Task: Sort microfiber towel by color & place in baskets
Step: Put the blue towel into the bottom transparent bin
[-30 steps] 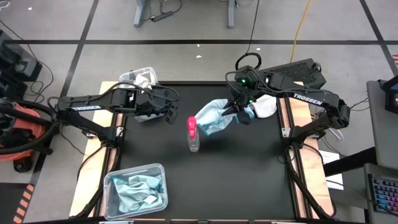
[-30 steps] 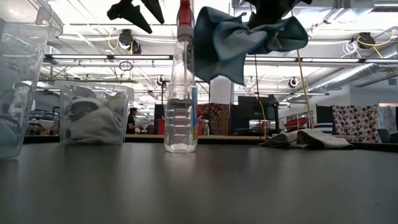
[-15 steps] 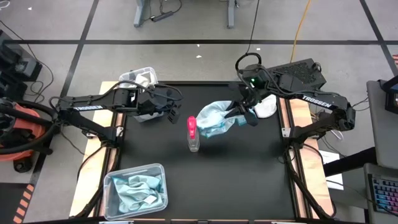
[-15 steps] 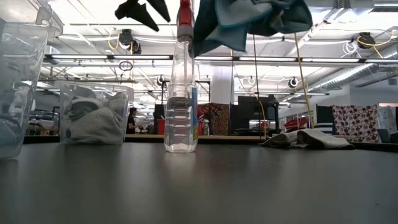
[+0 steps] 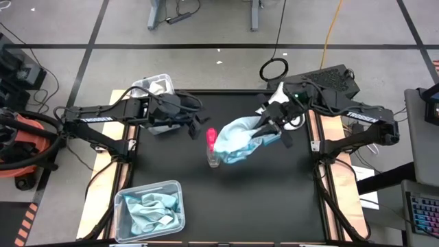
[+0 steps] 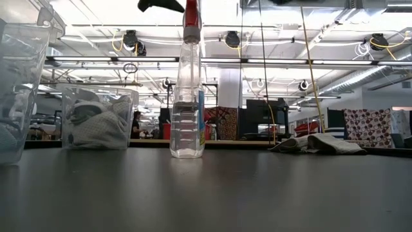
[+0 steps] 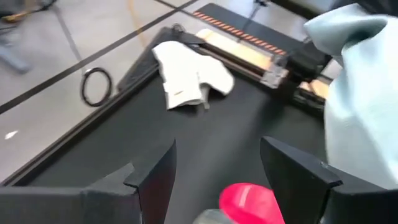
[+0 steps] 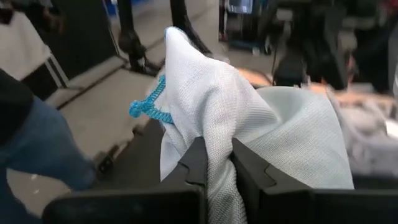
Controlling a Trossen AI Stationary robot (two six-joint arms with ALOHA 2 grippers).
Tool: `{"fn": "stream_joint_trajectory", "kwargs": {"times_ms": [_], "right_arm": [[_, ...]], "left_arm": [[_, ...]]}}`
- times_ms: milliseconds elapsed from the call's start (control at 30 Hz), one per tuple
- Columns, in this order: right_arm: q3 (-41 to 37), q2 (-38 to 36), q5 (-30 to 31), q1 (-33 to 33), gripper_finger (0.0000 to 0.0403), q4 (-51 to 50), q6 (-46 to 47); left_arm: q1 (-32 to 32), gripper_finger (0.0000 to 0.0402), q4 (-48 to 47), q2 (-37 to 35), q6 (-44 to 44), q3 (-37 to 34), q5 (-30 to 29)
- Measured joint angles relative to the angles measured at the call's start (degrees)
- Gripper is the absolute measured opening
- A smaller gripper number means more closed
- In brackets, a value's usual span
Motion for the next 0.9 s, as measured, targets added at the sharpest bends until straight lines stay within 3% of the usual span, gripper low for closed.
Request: {"fn": "stream_joint_trajectory", "kwargs": {"times_ms": [300,533,733,900], "right_arm": [[0.0,-0.9,1.3,5.1,0.0026,11.3,6.8],[0.0,-0.9,3.8,8.1,0.0026,14.1,10.5],[0.0,-1.1,8.5,11.4,0.0026,15.0,10.8],[0.0,-1.0,9.5,12.5,0.0027,17.5,13.3]], "left_arm": [[-2.4,0.0238,13.7,0.0,2.3,0.0,8.9],[-6.3,0.0242,23.3,0.0,7.6,0.0,11.8],[-8.8,0.0299,26.9,0.0,9.3,0.0,15.1],[-11.5,0.0351,30.1,0.0,16.7,0.0,16.8]]}}
